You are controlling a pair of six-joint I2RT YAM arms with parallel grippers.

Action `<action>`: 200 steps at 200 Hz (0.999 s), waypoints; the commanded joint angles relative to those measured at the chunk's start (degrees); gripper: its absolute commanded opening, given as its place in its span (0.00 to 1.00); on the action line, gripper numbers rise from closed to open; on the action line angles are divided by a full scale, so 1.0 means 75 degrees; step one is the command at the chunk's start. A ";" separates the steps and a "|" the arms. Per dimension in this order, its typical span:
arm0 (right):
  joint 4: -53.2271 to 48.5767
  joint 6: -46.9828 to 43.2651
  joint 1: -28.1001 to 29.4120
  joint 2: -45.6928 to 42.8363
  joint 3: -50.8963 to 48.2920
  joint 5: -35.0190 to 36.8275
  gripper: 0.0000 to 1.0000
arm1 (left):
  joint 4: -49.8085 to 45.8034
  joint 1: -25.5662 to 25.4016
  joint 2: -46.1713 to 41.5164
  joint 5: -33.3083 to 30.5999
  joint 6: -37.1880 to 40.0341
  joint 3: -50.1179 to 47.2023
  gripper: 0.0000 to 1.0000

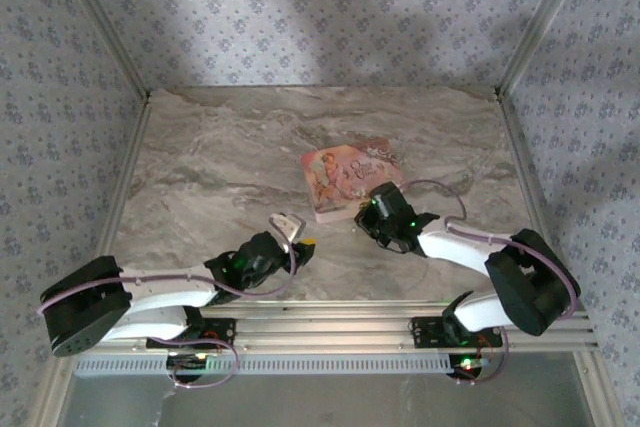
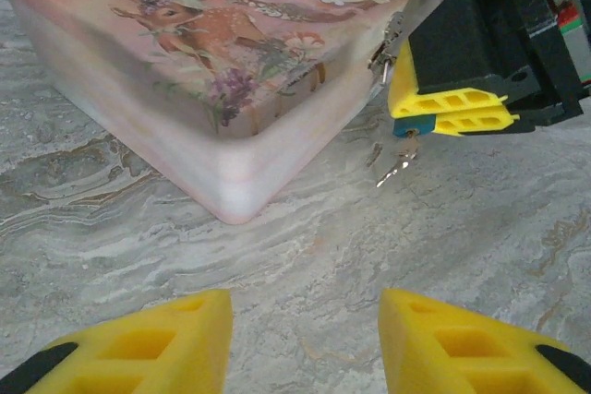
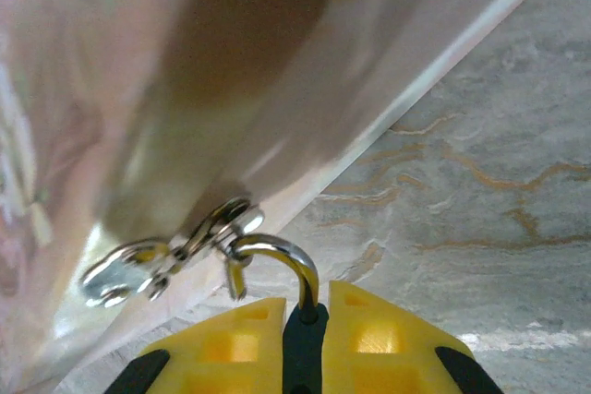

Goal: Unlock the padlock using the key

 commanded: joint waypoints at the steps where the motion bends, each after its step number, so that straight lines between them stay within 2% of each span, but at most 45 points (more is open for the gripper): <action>1: 0.0594 0.0841 0.0018 0.0025 -0.0302 0.0225 0.00 | -0.0029 0.0058 -0.0120 -0.0111 0.0010 -0.0057 0.46; 76: -0.0084 0.1043 0.0107 -0.0633 0.0227 0.1357 0.00 | -0.0056 0.0058 -0.0138 -0.0071 0.0058 -0.0028 0.46; 154: 0.0164 0.1334 0.0002 -0.0214 -0.0176 0.1243 0.00 | -0.0434 0.0070 -0.0259 -0.0111 0.0226 0.0129 0.46; 200: 0.0339 0.1249 -0.0534 -0.0337 -0.0462 0.0741 0.00 | -0.0574 0.0082 -0.0385 -0.0154 0.0291 0.0168 0.46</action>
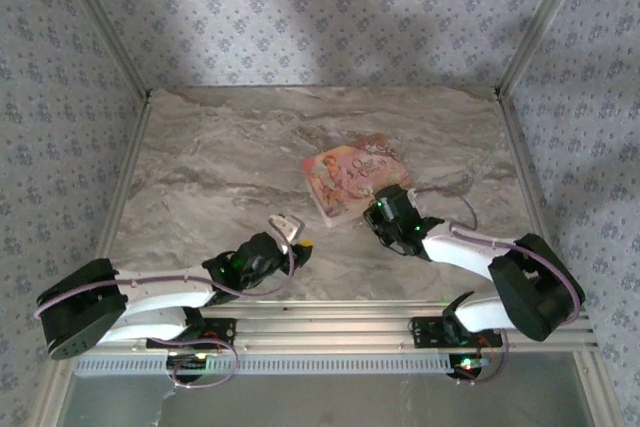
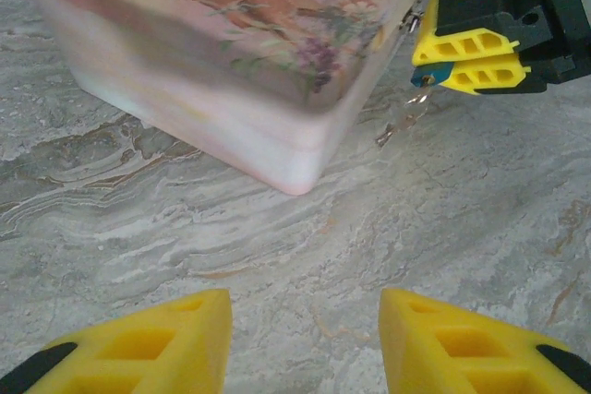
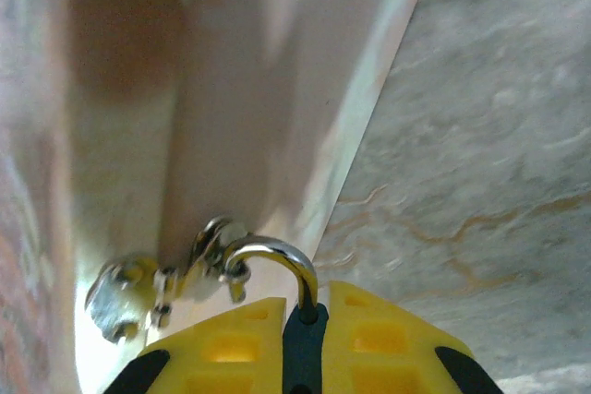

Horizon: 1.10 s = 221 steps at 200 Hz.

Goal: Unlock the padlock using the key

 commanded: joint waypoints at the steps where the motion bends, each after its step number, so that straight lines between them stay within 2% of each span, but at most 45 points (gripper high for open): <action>1: 0.0027 0.0043 -0.0258 -0.0096 -0.0134 -0.0088 0.00 | -0.0131 0.0070 -0.0175 -0.0149 0.0142 0.0185 0.46; 37: -0.0662 -0.0591 -0.0472 -0.0582 0.0208 0.0096 0.00 | -0.0160 0.0071 -0.0181 -0.0144 0.0096 0.0173 0.46; 90: -0.0944 -0.1623 -0.0842 -0.0448 0.0440 -0.0587 0.00 | -0.0328 0.0073 -0.0327 -0.0191 0.0096 0.0184 0.46; 127: -0.1242 -0.1845 -0.0843 -0.0723 0.0406 -0.0437 0.00 | -0.0512 0.0070 -0.0496 -0.0264 0.0107 0.0189 0.46; 166: -0.2125 -0.2253 -0.0875 -0.1485 0.0734 -0.0069 0.00 | -0.1668 0.0167 -0.0849 -0.0602 0.0084 0.0608 0.48; 173: -0.2319 -0.2292 -0.0869 -0.1629 0.0816 -0.0004 0.00 | -0.2039 0.0235 -0.0936 -0.0702 0.0047 0.0759 0.53; 174: -0.2340 -0.2303 -0.0867 -0.1651 0.0828 -0.0005 0.00 | -0.2102 0.0241 -0.0951 -0.0721 0.0042 0.0783 0.56; 180: -0.2479 -0.2373 -0.0865 -0.1763 0.0876 -0.0006 0.00 | -0.2417 0.0295 -0.1047 -0.0846 -0.0014 0.0923 0.92; 182: -0.2511 -0.2402 -0.0865 -0.1798 0.0884 -0.0004 0.00 | -0.2515 0.0320 -0.1077 -0.0893 -0.0028 0.0970 0.96; 221: -0.3115 -0.2905 -0.0582 -0.1857 0.1468 -0.0364 0.00 | -0.4764 0.0985 -0.1614 -0.1382 -0.0427 0.2014 0.98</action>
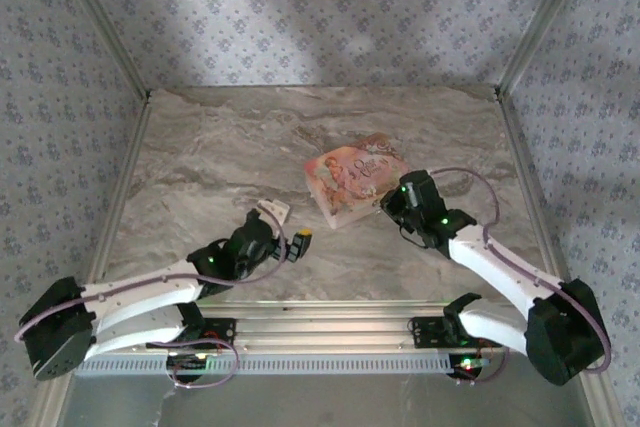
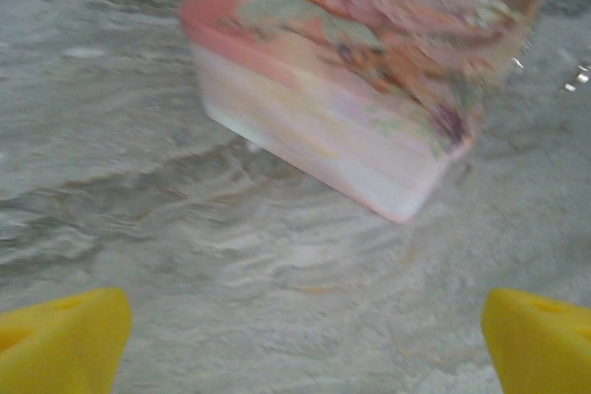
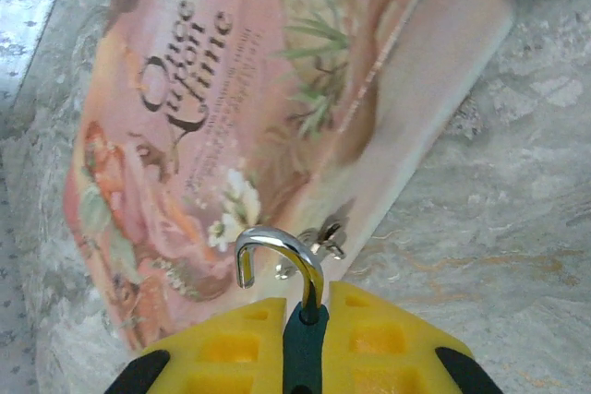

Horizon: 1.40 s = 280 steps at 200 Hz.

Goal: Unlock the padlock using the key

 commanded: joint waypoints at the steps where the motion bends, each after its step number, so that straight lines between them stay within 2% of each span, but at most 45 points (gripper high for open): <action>1: -0.0744 -0.0577 0.0231 0.0080 0.0575 -0.0070 0.00 | -0.1828 0.0384 -0.0362 -0.0553 -0.0330 0.0758 0.98; 31: -0.1454 -0.1438 0.1014 0.1203 0.1888 -0.0196 0.00 | -0.3340 0.1128 -0.0820 -0.0582 -0.0942 0.1434 0.98; 74: -0.2275 -0.2522 0.2278 0.3532 0.4650 -0.0298 0.00 | -0.4768 0.1909 -0.1614 -0.0454 -0.1589 0.1805 0.98; 110: -0.2643 -0.2943 0.2704 0.5513 0.6489 -0.1139 0.00 | -0.5490 0.2078 -0.2409 -0.0553 -0.1833 0.1724 0.98; 165: -0.3443 -0.3261 0.3205 0.7695 0.8655 -0.1375 0.00 | -0.6177 0.2112 -0.3372 -0.0753 -0.1996 0.1467 0.98; 200: -0.3636 -0.3299 0.3292 0.8438 0.9289 -0.1508 0.02 | -0.6211 0.2127 -0.3534 -0.0799 -0.2021 0.1384 0.98; 241: -0.3682 -0.3299 0.3311 0.8638 0.9455 -0.1543 0.06 | -0.6171 0.2132 -0.3519 -0.0778 -0.2014 0.1326 0.98; 280: -0.3771 -0.3334 0.3317 0.8628 0.9553 -0.1539 0.21 | -0.6089 0.2134 -0.3519 -0.0691 -0.2032 0.1247 0.98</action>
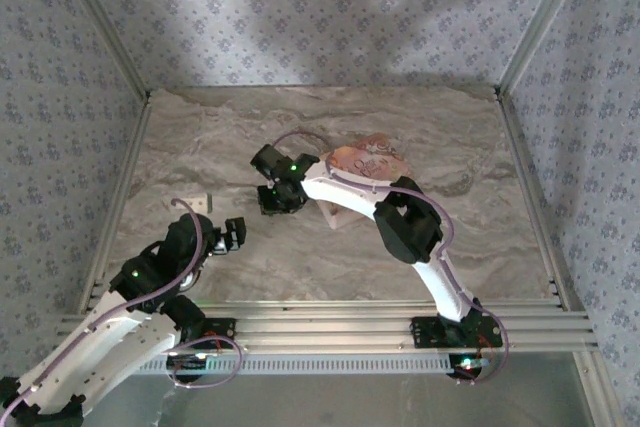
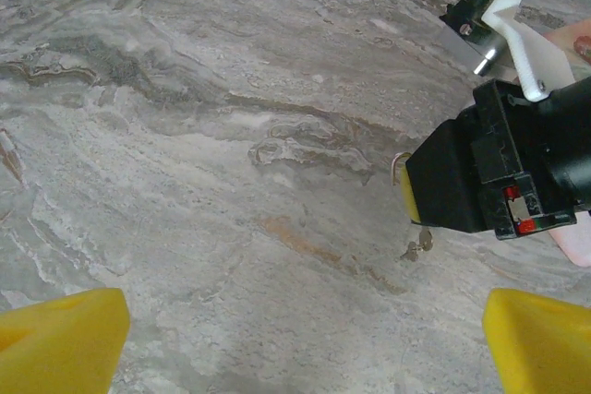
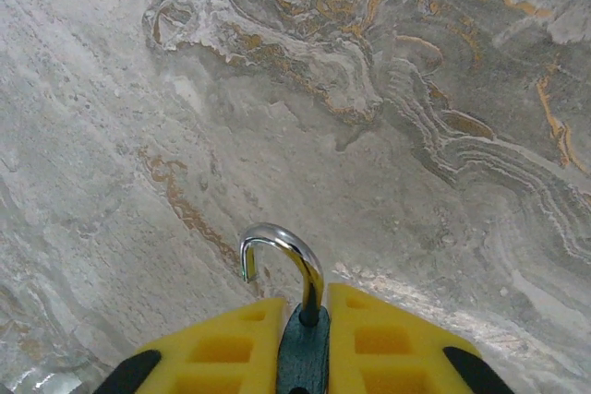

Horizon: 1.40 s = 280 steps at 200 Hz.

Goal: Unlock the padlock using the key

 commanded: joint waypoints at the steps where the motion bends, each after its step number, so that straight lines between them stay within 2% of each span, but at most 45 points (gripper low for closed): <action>1: -0.0268 -0.0105 0.0024 0.0074 0.0315 -0.0078 0.21 | -0.0006 0.0072 -0.0048 -0.0076 -0.0074 -0.0101 0.98; 46: -0.0496 -0.0209 0.0051 -0.0017 0.0588 0.0032 0.33 | -0.0026 0.0076 -0.0042 -0.0060 -0.0056 -0.0091 0.98; 118: -0.1064 -0.0771 0.0062 -0.1011 0.0602 0.0625 0.36 | 0.0037 0.0079 0.0175 -0.0029 0.0049 0.0160 0.98; 159: -0.0909 -0.0865 0.0019 -0.2212 -0.0410 0.1099 0.37 | 0.0385 0.0509 0.1044 0.0871 0.0228 0.0647 0.98; 197: -0.0706 -0.0943 -0.0205 -0.3792 -0.2008 0.1751 0.43 | 0.0675 0.1123 0.1827 0.1932 0.0365 0.1131 0.98; 222: -0.0538 -0.0914 -0.0508 -0.4975 -0.3270 0.2104 0.51 | 0.0982 0.1256 0.2130 0.2092 0.0501 0.1411 0.98; 244: -0.0503 -0.0880 -0.0931 -0.6014 -0.4216 0.2236 0.61 | 0.1133 0.1563 0.2532 0.2128 0.1020 0.1753 0.98; 252: -0.0561 -0.0885 -0.1147 -0.6352 -0.4454 0.2231 0.73 | 0.1155 0.1743 0.2706 0.2151 0.1249 0.1923 0.98; 260: -0.0621 -0.0939 -0.1355 -0.6671 -0.4648 0.2225 0.82 | 0.1179 0.1959 0.2886 0.2232 0.1461 0.2106 0.98; 280: -0.0773 -0.1235 -0.1953 -0.7441 -0.5039 0.2291 0.90 | 0.1391 0.2453 0.3284 0.2499 0.1943 0.2542 0.98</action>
